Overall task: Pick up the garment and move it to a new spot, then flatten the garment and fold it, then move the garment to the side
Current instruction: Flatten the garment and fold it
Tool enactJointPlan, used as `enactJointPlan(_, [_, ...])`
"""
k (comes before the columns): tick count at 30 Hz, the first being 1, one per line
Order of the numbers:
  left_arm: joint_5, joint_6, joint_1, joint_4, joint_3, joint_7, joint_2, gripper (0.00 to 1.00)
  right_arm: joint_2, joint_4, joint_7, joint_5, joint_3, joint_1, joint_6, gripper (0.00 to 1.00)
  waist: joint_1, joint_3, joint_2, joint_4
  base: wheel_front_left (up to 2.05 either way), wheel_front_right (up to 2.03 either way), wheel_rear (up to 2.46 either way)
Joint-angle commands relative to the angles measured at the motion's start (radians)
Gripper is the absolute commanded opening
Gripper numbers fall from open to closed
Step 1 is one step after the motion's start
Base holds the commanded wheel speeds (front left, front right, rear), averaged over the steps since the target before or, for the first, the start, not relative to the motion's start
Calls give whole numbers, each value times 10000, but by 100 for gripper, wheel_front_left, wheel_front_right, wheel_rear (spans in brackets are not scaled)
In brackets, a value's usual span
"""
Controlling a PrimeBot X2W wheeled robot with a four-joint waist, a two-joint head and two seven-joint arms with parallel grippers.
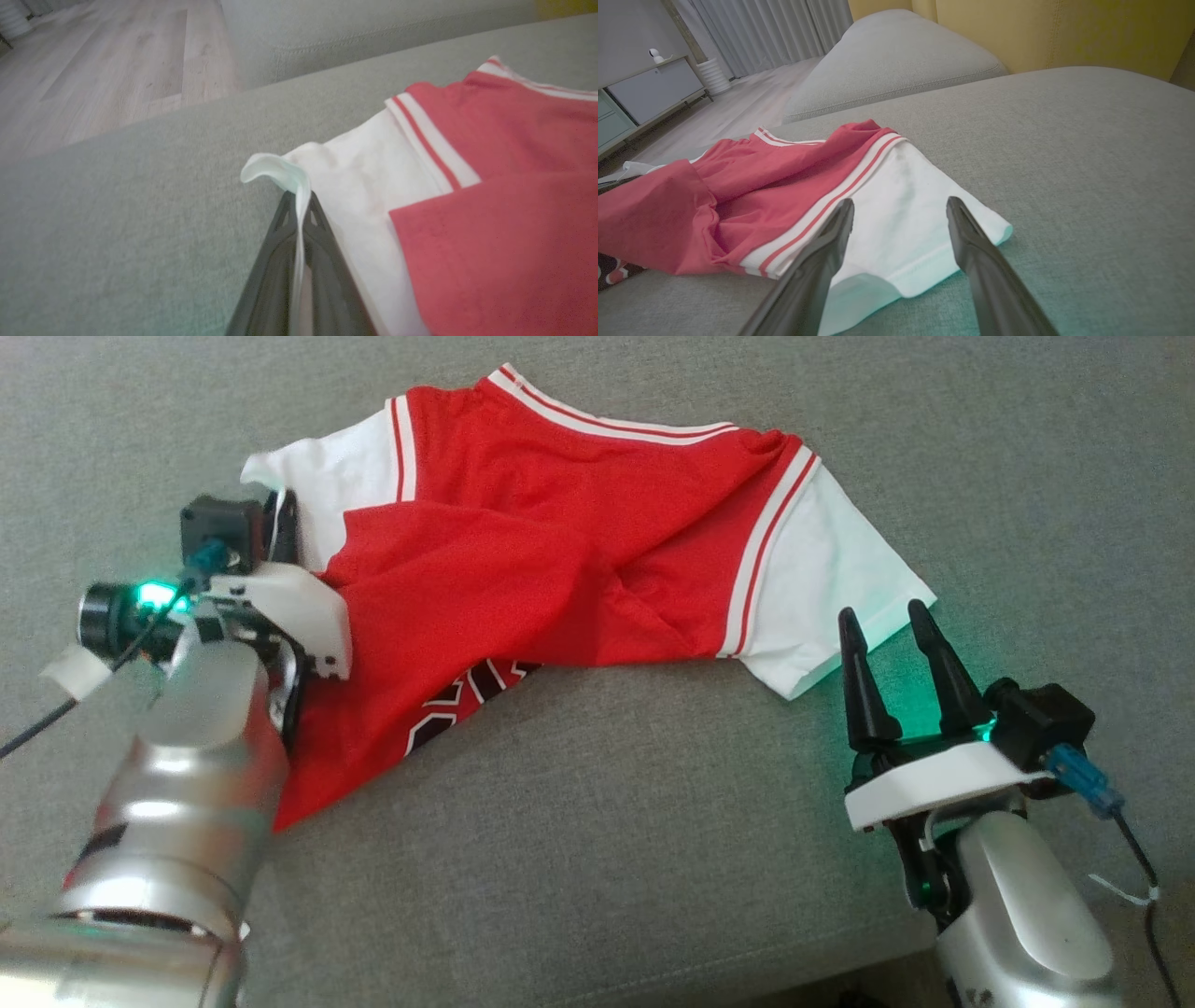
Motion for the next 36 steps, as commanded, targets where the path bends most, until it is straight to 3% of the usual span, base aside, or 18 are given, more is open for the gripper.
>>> enactJointPlan(1, [119, -104, -691, -343, 48, -298, 484, 0, -24, -262, -65, 104, 247, -180, -7, 100, -1, -44, 0, -2, 0, 0, 0])
enactJointPlan(7, [468, -432, -2170, -1180, -355, -781, 925, 0, -24, -210, -65, 400, 317, -63, -7, 100, -1, -356, 0, -140, 0, 0, 0])
enactJointPlan(19, [465, -691, -2813, -3557, -672, -919, 819, 0, -24, 67, -65, 561, 222, 627, -7, 100, -1, -1873, 0, 75, 0, 0, 0])
enactJointPlan(26, [238, -816, -2142, -3458, -821, -907, 845, 0, -24, 125, -65, 586, 274, 819, -7, 100, -1, -2263, 0, 131, 0, 0, 0])
enactJointPlan(36, [47, -840, -1863, -3044, -932, -830, 1142, 0, -24, 175, -65, 561, 238, 789, -7, 100, -1, -1753, 0, 33, 0, 0, 0])
